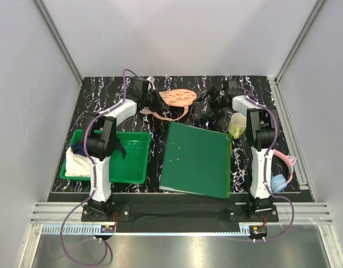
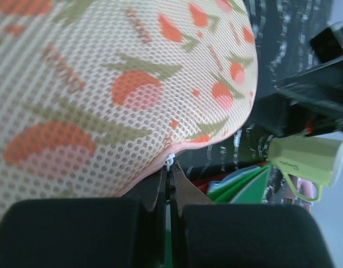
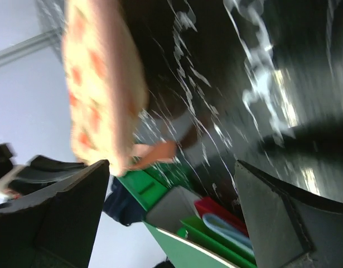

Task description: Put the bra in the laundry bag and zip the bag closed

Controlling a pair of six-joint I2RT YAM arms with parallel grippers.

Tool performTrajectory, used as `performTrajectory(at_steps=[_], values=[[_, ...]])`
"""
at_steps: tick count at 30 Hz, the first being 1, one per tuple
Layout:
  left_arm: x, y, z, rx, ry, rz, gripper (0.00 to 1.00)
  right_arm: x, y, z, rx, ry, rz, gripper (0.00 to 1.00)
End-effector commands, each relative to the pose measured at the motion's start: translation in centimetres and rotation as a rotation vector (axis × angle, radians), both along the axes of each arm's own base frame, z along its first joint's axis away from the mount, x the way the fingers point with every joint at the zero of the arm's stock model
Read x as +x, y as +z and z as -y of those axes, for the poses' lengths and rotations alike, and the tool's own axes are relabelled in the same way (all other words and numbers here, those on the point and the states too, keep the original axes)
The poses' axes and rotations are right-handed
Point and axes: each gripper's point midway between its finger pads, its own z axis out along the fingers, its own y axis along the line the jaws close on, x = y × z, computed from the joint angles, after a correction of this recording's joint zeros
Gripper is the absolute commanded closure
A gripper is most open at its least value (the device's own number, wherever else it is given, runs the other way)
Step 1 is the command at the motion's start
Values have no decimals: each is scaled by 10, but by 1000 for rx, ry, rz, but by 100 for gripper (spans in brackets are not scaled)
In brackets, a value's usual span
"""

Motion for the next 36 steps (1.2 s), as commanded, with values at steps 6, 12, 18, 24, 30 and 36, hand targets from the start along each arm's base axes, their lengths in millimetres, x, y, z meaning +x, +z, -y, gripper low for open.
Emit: performTrajectory(at_steps=[6, 12, 18, 24, 30, 36], values=[[6, 57, 63, -140, -126, 176, 100, -19, 62, -39, -14, -149, 72, 0], [-3, 55, 75, -138, -161, 176, 100, -7, 58, -59, 30, -251, 46, 4], [-8, 56, 74, -118, -193, 185, 100, 10, 52, -62, 44, -269, 68, 41], [-30, 18, 18, -14, -131, 96, 100, 32, 47, -47, 88, -228, 76, 97], [-34, 8, -72, 95, -15, 54, 100, 54, 43, -36, 128, -128, 106, 96], [-26, 44, -50, -16, -58, 112, 100, 58, 52, -37, -4, -36, 130, 41]])
